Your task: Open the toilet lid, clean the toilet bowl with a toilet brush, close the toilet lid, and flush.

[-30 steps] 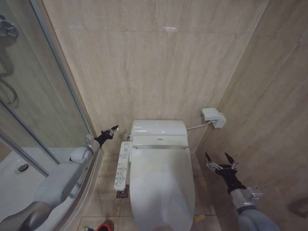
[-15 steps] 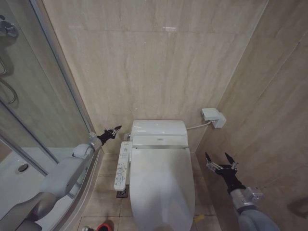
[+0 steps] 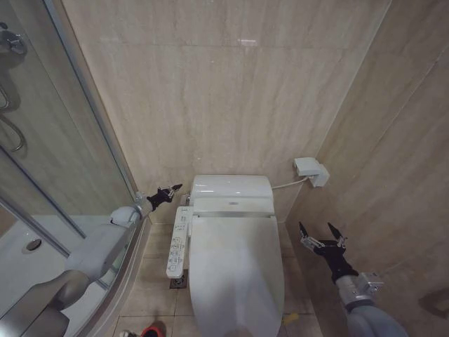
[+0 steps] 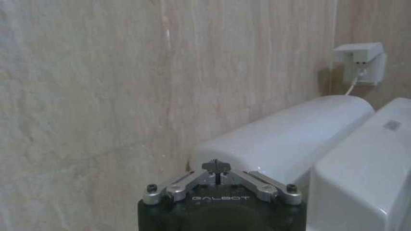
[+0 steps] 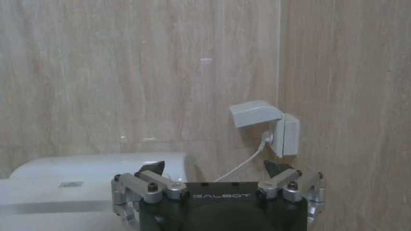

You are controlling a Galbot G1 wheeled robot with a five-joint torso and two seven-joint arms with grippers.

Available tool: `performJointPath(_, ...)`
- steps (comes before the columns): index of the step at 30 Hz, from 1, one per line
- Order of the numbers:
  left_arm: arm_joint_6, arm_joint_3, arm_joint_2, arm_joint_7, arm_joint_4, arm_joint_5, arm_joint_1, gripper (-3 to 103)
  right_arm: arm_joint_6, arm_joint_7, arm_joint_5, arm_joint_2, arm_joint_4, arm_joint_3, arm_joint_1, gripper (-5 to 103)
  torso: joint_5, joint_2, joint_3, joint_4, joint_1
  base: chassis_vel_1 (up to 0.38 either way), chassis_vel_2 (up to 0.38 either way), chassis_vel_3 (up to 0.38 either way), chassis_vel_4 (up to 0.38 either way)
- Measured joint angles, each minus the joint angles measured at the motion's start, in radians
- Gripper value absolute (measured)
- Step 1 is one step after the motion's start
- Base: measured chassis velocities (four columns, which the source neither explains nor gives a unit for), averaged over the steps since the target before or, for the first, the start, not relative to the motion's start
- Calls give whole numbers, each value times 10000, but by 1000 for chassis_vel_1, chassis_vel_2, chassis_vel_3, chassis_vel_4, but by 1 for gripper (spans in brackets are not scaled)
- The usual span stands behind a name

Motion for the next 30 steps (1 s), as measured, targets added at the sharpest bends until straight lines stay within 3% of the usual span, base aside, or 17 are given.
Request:
performJointPath(14, -191, 432, -375, 1057, 995, 274, -368, 0, 0, 0, 0, 0, 0, 0, 0, 100, 1, 0, 0, -3, 0, 0, 0, 0, 0)
performJointPath(30, 3, -305, -546, 1637, 1916, 1080, -315, 0, 0, 0, 0, 0, 0, 0, 0, 100, 0, 1, 0, -2, 0, 0, 0, 0, 0)
